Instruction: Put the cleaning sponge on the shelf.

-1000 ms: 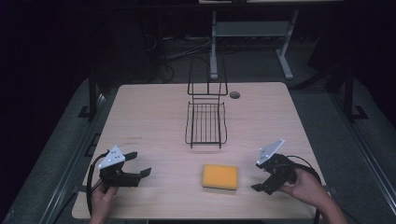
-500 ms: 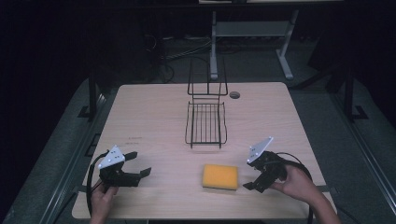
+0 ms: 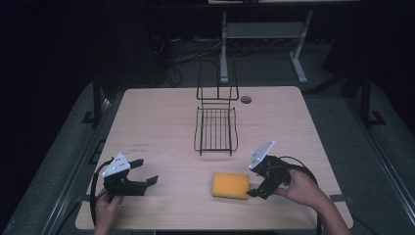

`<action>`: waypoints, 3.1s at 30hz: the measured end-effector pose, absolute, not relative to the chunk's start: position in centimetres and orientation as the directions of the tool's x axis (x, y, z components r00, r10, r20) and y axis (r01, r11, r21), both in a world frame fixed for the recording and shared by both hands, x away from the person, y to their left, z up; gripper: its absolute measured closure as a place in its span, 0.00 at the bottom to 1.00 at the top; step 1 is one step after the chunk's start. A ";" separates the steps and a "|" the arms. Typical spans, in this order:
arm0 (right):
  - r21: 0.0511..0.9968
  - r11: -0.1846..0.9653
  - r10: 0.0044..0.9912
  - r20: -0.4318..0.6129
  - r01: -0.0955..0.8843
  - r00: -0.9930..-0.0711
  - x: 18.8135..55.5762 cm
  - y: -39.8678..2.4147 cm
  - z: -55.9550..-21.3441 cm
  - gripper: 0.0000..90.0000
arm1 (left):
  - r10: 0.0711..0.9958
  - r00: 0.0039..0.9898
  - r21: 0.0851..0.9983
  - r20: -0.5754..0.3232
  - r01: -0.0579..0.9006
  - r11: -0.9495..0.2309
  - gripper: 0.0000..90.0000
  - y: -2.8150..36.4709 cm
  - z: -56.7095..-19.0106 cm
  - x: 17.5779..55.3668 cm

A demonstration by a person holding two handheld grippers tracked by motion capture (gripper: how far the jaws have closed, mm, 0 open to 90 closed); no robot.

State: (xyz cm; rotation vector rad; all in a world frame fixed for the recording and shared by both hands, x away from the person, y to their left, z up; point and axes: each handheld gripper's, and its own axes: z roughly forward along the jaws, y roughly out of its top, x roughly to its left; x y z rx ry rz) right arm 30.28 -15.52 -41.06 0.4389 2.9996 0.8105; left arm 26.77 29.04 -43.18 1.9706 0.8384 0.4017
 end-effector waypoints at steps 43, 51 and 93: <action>0.453 0.869 0.177 0.088 0.198 -0.980 31.7 -10.0 -42.0 0.17 | 0.699 0.712 0.854 -0.057 0.397 -0.335 0.16 29.2 -43.2 26.9; 0.442 0.875 0.173 0.094 0.196 -0.981 31.8 -9.6 -42.7 0.17 | 0.700 0.712 0.855 -0.058 0.398 -0.334 0.16 29.2 -43.2 26.9; 0.400 0.900 0.159 0.075 0.176 -0.984 31.7 -8.5 -44.7 0.17 | 0.697 0.714 0.854 -0.060 0.398 -0.334 0.16 29.3 -43.1 26.9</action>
